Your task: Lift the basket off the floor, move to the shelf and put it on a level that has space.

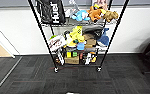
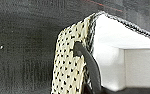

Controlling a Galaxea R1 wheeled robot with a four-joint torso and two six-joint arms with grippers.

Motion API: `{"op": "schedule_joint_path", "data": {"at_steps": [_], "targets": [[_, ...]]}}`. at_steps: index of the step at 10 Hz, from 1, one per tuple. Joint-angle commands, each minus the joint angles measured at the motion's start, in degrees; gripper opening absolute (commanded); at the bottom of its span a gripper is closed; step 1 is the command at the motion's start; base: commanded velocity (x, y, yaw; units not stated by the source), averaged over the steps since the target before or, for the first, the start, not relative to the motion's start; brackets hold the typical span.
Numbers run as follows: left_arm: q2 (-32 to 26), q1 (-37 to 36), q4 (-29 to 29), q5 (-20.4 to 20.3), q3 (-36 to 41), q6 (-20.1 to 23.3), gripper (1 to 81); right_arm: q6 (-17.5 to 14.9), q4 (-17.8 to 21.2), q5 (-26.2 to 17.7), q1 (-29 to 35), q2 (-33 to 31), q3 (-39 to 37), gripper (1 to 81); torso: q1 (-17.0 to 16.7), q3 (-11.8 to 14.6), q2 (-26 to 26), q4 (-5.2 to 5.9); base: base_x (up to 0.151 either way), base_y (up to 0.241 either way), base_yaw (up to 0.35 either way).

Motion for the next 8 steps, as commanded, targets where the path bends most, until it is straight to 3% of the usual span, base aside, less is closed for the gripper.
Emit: {"op": "schedule_joint_path", "data": {"at_steps": [1,6,7,8], "targets": [[-2.41,-3.47,-0.54,1.07,4.36,0.01,1.0,0.63,1.4,1.74,5.63,-4.63,6.46,1.0,-3.47,4.87,5.4,0.0,0.0,0.0,0.0],[-1.01,-0.47,-0.54,-2.8,5.06,-0.08,1.0,1.24,1.67,0.77,10.37,-4.28,7.6,1.0,-10.04,10.75,15.35,0.0,0.0,0.0,0.0],[-1.27,-0.9,-0.54,-2.89,5.15,-0.16,1.0,1.42,1.67,0.77,10.73,-3.93,7.6,1.0,-11.17,8.07,17.1,0.0,0.0,0.0,0.0],[-2.05,-2.31,-0.72,-2.71,5.76,-0.17,1.0,1.42,1.67,0.77,10.64,-3.4,7.6,1.0,-12.06,8.77,18.43,0.0,0.0,0.0,0.0]]}}
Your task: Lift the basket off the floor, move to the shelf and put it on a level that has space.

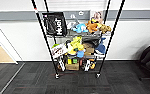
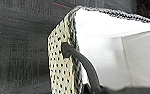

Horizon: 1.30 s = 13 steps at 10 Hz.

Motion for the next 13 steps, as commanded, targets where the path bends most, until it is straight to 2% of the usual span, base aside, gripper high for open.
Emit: {"op": "schedule_joint_path", "data": {"at_steps": [1,6,7,10,13], "targets": [[-3.72,-8.6,-0.91,3.54,3.46,0.55,1.0,1.07,1.28,-1.86,5.44,-0.48,2.16,1.0,-3.56,-0.02,5.51,0.0,0.0,0.0,0.0],[-11.65,-10.81,-2.68,3.72,9.97,0.55,1.0,1.15,0.93,-0.9,2.35,-0.57,3.12,1.0,-9.86,0.15,15.28,0.0,0.0,0.0,0.0],[-11.56,-10.81,-2.68,3.81,10.33,0.64,1.0,1.15,0.93,-0.89,2.36,-1.01,3.75,1.0,-10.99,4.99,17.05,0.0,0.0,0.0,0.0],[-11.12,-10.73,-2.68,4.16,10.42,0.64,1.0,1.15,0.93,-0.89,2.62,-3.11,6.9,1.0,-13.99,6.88,21.8,0.0,0.0,0.0,0.0],[-12.7,-11.16,-2.76,3.81,13.4,0.63,1.0,1.16,0.93,-0.81,3.59,-5.22,9.97,1.0,-17.44,12.27,27.04,0.0,0.0,0.0,0.0]]}}
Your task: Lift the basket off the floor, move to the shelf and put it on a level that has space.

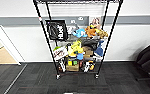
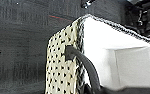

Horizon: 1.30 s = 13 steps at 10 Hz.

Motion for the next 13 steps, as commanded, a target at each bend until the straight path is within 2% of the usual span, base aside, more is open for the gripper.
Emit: {"op": "schedule_joint_path", "data": {"at_steps": [1,5,6,7,9,11,13], "targets": [[-3.97,-6.73,-1.04,2.32,4.56,0.54,1.0,0.48,0.75,-2.27,6.21,-4.42,5.5,1.0,-3.54,5.48,5.51,0.0,0.0,0.0,0.0],[-4.49,-6.64,-0.95,2.32,6.67,0.18,1.0,0.48,0.66,-2.27,5.69,-6.19,7.9,1.0,-8.48,13.1,12.97,0.0,0.0,0.0,0.0],[-4.4,-6.47,-1.03,2.4,6.67,0.18,1.0,0.4,0.66,-2.27,5.16,-6.36,7.9,1.0,-9.73,9.31,14.85,0.0,0.0,0.0,0.0],[-4.49,-6.12,-1.03,2.41,7.1,0.18,1.0,0.31,0.57,-2.27,4.55,-6.37,8.07,1.0,-10.88,10.66,16.52,0.0,0.0,0.0,0.0],[-5.11,-4.98,-0.95,2.14,9.04,0.27,1.0,0.04,0.31,-2.27,3.31,-6.28,8.25,1.0,-12.81,11.52,19.43,0.0,0.0,0.0,0.0],[-6.51,-3.48,-0.68,1.97,12.54,0.27,1.0,-0.13,0.22,-1.92,1.65,-6.28,9.3,1.0,-15.41,11.63,23.41,0.0,0.0,0.0,0.0],[-8.0,-2.43,-0.86,0.65,15.28,0.27,1.0,-0.22,0.22,0.54,0.5,-7.07,10.62,1.0,-18.29,11.65,27.85,0.0,0.0,0.0,0.0]]}}
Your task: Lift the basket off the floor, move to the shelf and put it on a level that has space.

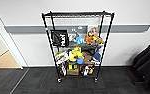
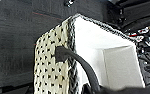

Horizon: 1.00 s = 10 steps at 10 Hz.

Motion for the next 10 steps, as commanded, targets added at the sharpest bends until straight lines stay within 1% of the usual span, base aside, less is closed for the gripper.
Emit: {"op": "schedule_joint_path", "data": {"at_steps": [1,3,6,10], "targets": [[-3.76,-4.11,-0.66,0.84,5.84,0.5,1.0,0.17,0.27,-0.2,3.78,-2.81,4.1,1.0,-3.5,4.22,5.4,0.0,0.0,0.0,0.0],[-3.59,-1.74,-0.58,-0.83,6.29,0.59,1.0,-0.01,0.18,-0.2,2.72,-2.55,4.28,1.0,-5.42,5.3,8.44,0.0,0.0,0.0,0.0],[-3.68,-1.64,-0.58,-0.83,6.29,0.68,1.0,0.08,-0.17,-0.02,2.81,-3.25,5.87,1.0,-9.18,9.36,14.16,0.0,0.0,0.0,0.0],[-3.41,-1.73,-0.58,-0.83,6.02,0.68,1.0,0.08,-0.26,-0.02,2.81,-3.25,5.87,1.0,-14.42,14.91,22.05,0.0,0.0,0.0,0.0]]}}
